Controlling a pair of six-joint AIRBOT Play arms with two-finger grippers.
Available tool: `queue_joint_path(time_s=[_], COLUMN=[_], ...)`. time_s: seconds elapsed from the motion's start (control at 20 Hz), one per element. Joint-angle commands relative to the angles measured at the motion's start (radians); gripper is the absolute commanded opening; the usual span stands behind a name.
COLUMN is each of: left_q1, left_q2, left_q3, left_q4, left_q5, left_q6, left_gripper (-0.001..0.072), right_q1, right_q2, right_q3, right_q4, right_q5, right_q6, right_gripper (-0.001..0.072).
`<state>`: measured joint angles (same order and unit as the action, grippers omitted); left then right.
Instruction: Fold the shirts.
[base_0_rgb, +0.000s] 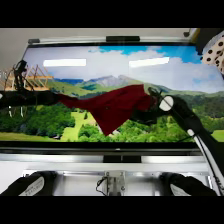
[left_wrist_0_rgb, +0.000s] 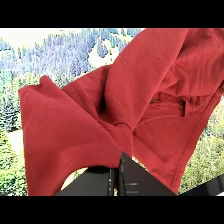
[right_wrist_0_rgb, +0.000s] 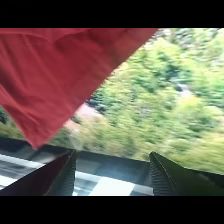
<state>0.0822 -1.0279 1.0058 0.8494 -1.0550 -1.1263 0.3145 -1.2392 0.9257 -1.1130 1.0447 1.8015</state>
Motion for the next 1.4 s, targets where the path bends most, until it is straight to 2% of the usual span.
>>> queue_joint_path(time_s=[0.0, 0.05, 0.4, 0.75, 0.8, 0.9, 0.95, 1.0, 1.1, 1.15, 1.35], left_q1=[0.000, 0.000, 0.000, 0.000, 0.000, 0.000, 0.001, 0.001, 0.003, 0.012, 0.085], left_q2=[0.000, -0.001, 0.000, 0.000, 0.000, 0.000, 0.000, 0.000, 0.000, 0.000, 0.000], left_q3=[0.001, 0.001, 0.001, 0.001, 0.001, 0.003, 0.009, 0.024, 0.092, 0.150, 0.534], left_q4=[0.001, 0.004, 0.005, 0.003, 0.003, 0.003, 0.003, 0.003, 0.005, 0.004, 0.002], left_q5=[0.000, 0.000, 0.000, 0.000, 0.000, 0.000, 0.000, 0.001, 0.001, 0.001, 0.001], left_q6=[0.020, 0.019, 0.019, 0.018, 0.018, 0.018, 0.019, 0.019, 0.019, 0.018, -0.045], left_gripper=[0.0035, 0.0035, 0.0035, 0.0035, 0.0035, 0.0035, 0.0035, 0.0035, 0.0035, 0.0035, 0.0035], right_q1=[0.124, 0.168, 0.307, 0.354, 0.354, 0.353, 0.353, 0.349, 0.309, 0.270, 0.062], right_q2=[-0.051, -0.085, -0.236, -0.285, -0.285, -0.285, -0.284, -0.280, -0.235, -0.191, 0.100], right_q3=[-0.025, -0.025, -0.025, -0.025, -0.025, -0.025, -0.023, -0.014, 0.026, 0.065, 0.351], right_q4=[0.018, 0.043, 0.272, 0.342, 0.367, 0.407, 0.412, 0.399, 0.338, 0.260, -0.098], right_q5=[-0.076, -0.109, -0.378, -0.473, -0.502, -0.544, -0.547, -0.535, -0.428, -0.327, 0.077], right_q6=[0.111, 0.114, 0.135, 0.155, 0.154, 0.154, 0.152, 0.123, -0.009, -0.063, -0.132], right_gripper=[0.0576, 0.0623, 0.0627, 0.0625, 0.0559, 0.0150, 0.0074, 0.0073, 0.0073, 0.0074, 0.0073])
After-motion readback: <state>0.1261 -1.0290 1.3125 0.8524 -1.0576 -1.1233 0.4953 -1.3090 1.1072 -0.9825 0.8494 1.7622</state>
